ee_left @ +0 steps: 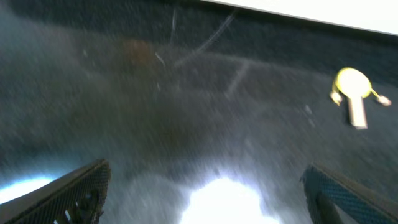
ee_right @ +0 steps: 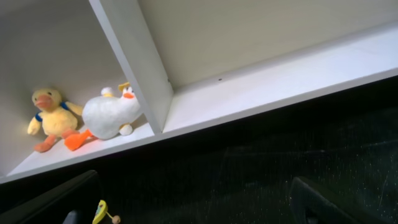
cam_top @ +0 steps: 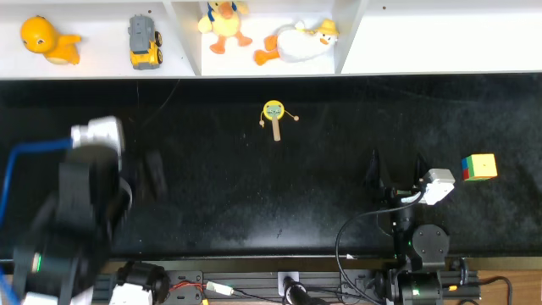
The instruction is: Store Toys
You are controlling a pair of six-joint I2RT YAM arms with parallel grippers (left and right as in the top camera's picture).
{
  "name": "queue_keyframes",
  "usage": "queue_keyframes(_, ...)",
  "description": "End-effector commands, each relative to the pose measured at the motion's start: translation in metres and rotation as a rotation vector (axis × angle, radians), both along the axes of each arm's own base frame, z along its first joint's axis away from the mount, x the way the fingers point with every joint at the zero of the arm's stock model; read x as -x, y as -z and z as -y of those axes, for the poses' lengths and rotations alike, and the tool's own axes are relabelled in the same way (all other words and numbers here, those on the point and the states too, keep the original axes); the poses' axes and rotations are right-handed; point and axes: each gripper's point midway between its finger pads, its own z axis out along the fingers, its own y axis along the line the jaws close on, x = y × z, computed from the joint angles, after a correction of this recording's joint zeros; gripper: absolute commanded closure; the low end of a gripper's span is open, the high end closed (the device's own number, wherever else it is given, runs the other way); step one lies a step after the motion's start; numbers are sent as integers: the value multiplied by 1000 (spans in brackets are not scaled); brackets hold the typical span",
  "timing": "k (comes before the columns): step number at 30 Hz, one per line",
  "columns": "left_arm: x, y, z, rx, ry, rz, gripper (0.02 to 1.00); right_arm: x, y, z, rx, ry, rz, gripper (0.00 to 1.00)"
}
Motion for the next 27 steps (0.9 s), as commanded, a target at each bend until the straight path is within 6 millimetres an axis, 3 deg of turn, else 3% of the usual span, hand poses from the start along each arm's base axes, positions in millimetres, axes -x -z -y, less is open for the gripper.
queue_keyframes(1, 42, 1, 1, 108, -15, 118, 20, 0, 3, 0, -5, 2, 1, 5)
queue_keyframes(5, 65, -4, 1, 163, 28, 215, 20, 0, 3, 0, -5, 2, 1, 5)
queue_keyframes(9, 70, -7, -1, 173, 29, 244, 20, 0, 3, 0, -5, 2, 1, 3)
queue_keyframes(20, 70, -8, -1, 171, 30, 249, 20, 0, 3, 0, -5, 2, 1, 5)
queue_keyframes(25, 54, -29, -21, 119, -78, 372, 20, 0, 3, 0, -5, 2, 1, 5)
queue_keyframes(27, 45, -28, -28, 63, -112, 400, 23, 0, 3, 0, -5, 2, 1, 7)
